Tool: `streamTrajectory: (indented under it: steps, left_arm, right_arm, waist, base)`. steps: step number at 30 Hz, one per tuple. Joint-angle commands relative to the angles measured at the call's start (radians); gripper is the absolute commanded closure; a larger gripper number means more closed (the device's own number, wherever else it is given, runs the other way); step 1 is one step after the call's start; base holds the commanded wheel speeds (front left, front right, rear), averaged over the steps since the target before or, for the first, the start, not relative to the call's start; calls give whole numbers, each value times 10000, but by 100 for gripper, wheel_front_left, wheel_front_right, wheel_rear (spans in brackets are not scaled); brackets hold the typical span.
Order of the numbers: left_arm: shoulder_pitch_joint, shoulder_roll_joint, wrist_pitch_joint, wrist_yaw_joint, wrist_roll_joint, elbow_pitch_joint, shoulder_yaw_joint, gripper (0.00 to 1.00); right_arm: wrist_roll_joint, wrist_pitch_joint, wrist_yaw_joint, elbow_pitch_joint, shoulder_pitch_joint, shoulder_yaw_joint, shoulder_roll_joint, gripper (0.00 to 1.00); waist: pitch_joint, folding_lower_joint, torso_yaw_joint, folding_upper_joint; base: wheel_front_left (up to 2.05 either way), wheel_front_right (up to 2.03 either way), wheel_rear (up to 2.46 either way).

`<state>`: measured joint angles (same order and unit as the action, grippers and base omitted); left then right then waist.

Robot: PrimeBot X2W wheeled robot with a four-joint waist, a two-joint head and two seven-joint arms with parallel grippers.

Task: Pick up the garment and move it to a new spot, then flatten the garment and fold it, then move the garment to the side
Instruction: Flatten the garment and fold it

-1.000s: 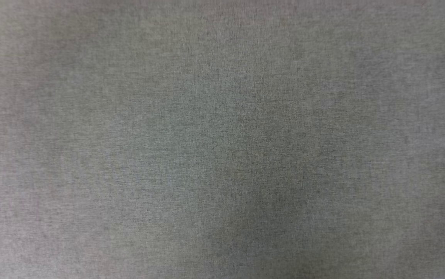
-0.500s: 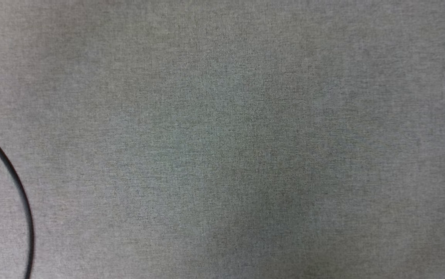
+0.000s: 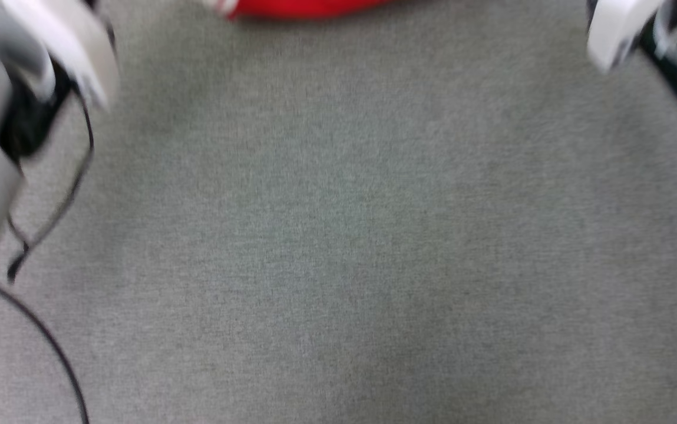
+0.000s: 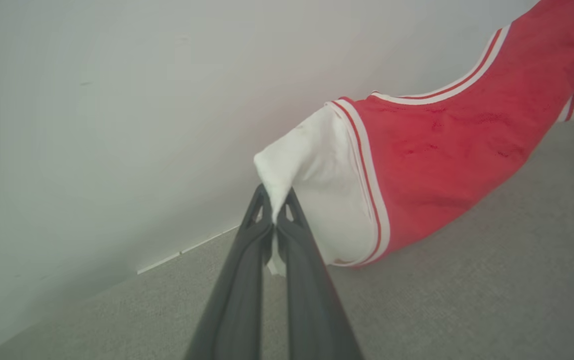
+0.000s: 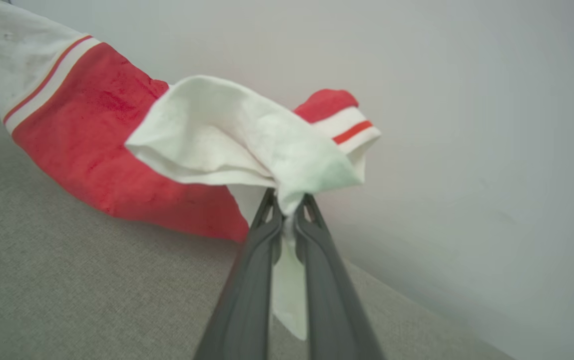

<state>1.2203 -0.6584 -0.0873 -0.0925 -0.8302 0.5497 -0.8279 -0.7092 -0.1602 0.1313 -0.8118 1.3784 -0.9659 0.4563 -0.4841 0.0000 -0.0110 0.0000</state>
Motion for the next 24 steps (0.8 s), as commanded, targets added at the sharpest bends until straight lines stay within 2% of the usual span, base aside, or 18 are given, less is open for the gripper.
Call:
streamTrajectory:
  steps: [1, 7, 13, 17, 21, 24]
  left_arm:
    - [-571, -115, -165, 171, -128, -201, 0, 100]
    - [-3625, -787, -529, 999, -825, -1583, -187, 100]
    - [-6274, -1210, -879, 1856, -1562, -2806, -371, 100]
    - [-7643, -1421, -957, 2373, -1906, -3398, -579, 100]
    - [-8817, -1625, -1127, 2745, -2366, -3675, -575, 100]
    - [-9620, -1847, -1242, 2786, -2792, -3847, -558, 100]
  right_arm:
    - [-153, -158, -10, 122, -420, -104, 108, 100]
    - [-825, -519, -10, 741, -2454, -886, 644, 100]
    - [-1304, -701, -10, 1336, -4339, -1654, 1149, 100]
    - [-1592, -816, -10, 1770, -5423, -1800, 1460, 100]
    - [-1635, -936, -10, 2237, -6433, -1852, 1860, 100]
    - [-1895, -974, -10, 2689, -7214, -1667, 2274, 100]
  waist:
    - [503, 0, -130, 0]
    - [1443, 0, -291, 0]
    - [2277, 0, -344, 0]
    - [2706, 0, -348, 0]
    - [3091, 0, -329, 0]
    - [3321, 0, -364, 0]
  base:
    - [0, 0, 0]
    - [0, 0, 0]
    - [0, 0, 0]
    - [0, 0, 0]
    - [0, 0, 0]
    - [0, 0, 0]
